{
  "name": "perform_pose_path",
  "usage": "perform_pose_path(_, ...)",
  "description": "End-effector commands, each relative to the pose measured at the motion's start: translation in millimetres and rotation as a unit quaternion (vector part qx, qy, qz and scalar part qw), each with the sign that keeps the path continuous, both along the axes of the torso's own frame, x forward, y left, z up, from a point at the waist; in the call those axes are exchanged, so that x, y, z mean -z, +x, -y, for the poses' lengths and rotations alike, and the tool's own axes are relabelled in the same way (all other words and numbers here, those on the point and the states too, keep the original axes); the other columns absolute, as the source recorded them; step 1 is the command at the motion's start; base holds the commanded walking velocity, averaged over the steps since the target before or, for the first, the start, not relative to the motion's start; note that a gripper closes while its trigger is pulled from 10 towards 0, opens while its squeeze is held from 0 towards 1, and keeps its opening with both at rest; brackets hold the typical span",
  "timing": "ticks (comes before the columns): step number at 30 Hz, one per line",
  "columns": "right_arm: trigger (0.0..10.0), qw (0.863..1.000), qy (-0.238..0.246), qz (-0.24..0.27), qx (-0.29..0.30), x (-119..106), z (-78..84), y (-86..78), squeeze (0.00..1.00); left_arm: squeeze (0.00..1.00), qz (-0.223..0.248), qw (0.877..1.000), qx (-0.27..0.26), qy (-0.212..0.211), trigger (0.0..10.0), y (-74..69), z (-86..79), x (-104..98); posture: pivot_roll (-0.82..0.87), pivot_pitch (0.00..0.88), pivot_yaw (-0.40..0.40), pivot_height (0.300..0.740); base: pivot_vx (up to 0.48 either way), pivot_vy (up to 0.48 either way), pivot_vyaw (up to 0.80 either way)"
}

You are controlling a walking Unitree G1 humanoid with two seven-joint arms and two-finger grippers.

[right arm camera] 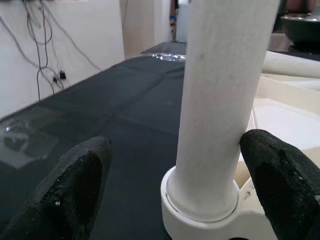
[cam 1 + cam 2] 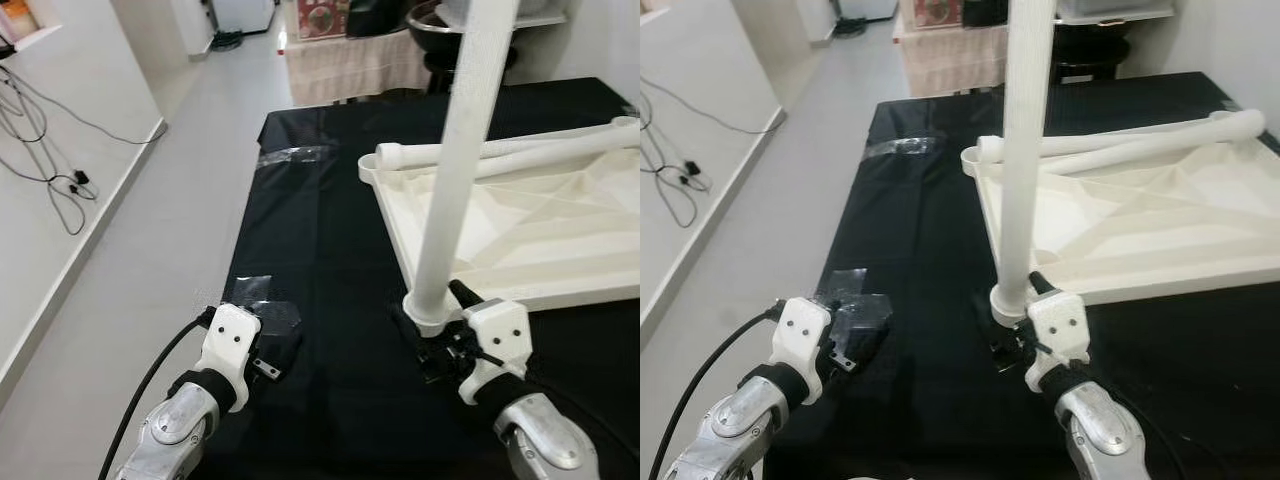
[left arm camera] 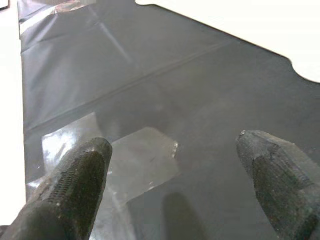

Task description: Building children table

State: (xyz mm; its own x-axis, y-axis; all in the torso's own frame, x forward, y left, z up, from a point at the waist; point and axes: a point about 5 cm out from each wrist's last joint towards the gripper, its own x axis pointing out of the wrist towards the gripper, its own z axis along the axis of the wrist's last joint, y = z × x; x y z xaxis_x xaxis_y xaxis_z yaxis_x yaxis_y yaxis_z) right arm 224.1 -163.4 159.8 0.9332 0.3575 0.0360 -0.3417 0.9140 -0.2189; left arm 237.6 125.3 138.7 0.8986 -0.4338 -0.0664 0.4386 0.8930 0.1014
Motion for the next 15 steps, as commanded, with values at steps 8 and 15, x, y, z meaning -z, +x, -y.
perform_pose_path(8, 10.0, 0.999, -0.020, 0.000, -0.045, 2.6, -12.9, 8.7, 0.00, 0.00, -0.005, 1.000, -0.011, 0.002, 10.0, 0.6, -3.7, 2.3, 0.00, 0.136, 0.091, 0.740, 0.000, 0.000, 0.00)
perform_pose_path(15, 10.0, 1.000, -0.024, 0.007, 0.002, -4.6, 8.0, 29.8, 0.00, 0.00, -0.005, 1.000, -0.011, 0.000, 10.0, -0.1, -1.3, 2.5, -0.02, 0.137, 0.078, 0.740, 0.000, 0.000, 0.00)
